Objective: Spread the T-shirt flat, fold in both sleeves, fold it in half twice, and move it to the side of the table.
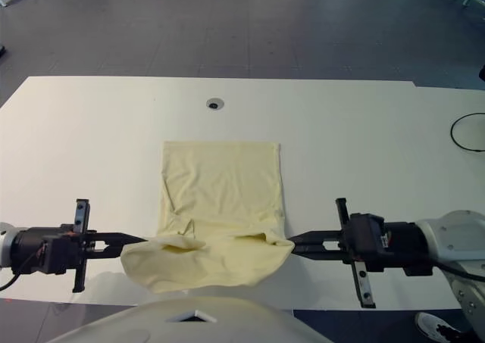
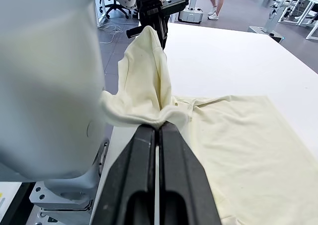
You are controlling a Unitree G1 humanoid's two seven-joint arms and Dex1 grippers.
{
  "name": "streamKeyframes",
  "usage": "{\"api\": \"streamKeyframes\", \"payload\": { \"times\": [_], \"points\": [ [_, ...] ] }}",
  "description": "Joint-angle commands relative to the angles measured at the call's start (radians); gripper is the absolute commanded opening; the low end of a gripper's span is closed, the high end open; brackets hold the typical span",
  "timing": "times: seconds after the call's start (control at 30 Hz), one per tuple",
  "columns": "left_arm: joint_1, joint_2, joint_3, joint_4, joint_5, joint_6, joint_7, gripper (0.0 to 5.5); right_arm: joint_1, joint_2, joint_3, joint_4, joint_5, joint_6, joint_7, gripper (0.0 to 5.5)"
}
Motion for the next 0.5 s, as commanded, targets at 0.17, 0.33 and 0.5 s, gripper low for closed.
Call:
{"api": "streamKeyframes", "payload": {
  "times": [0.17, 0.33, 0.5],
  "points": [
    [0.125, -0.033, 0.212, -0.152, -0.204, 0.215, -0.134, 0.0, 0.028, 0.0, -0.093, -0.055, 0.099, 0.093, 0.076, 0.01],
    [0.155, -0.078, 0.287, -0.194, -0.233, 0.303, -0.226, 0.0, 0.108, 0.013, -0.093, -0.107, 0.064, 0.102, 0.162, 0.01],
    [0.181, -0.136, 0.317, -0.234, -0.229, 0.37, -0.279, 0.0, 0.15, 0.023, -0.102, -0.154, 0.085, 0.123, 0.195, 0.01]
  ]
}}
